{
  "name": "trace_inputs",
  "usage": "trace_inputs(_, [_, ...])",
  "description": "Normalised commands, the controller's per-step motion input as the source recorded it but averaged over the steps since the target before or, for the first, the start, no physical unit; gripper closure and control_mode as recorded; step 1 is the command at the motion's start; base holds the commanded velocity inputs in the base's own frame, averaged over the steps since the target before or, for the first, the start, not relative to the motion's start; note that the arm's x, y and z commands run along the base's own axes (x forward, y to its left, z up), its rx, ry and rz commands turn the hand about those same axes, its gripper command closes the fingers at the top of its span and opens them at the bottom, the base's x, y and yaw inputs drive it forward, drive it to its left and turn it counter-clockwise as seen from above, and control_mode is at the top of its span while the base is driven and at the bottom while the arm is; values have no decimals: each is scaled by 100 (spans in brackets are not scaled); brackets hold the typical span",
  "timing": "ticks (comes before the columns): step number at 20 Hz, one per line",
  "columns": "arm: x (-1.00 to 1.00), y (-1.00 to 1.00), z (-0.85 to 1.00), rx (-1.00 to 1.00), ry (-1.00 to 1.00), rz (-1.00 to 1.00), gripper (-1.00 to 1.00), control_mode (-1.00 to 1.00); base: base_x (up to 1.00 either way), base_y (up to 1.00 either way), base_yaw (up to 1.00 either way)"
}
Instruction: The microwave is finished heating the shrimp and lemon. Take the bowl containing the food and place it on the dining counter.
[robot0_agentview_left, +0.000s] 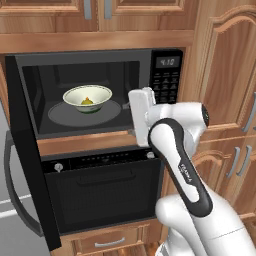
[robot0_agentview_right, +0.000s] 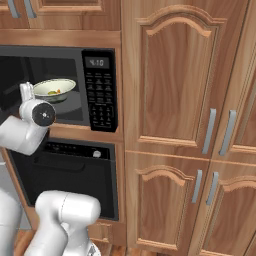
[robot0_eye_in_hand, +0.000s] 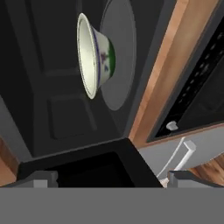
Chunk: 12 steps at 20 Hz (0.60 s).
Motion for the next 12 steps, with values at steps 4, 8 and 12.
trace_inputs(4, [63, 0, 39, -5, 29, -5, -100, -100, 0, 0, 0])
trace_inputs(8, [18, 0, 1, -2, 8, 0, -100, -100, 0, 0, 0])
trace_inputs(12, [29, 1, -60, -11, -3, 1, -100, -100, 0, 0, 0])
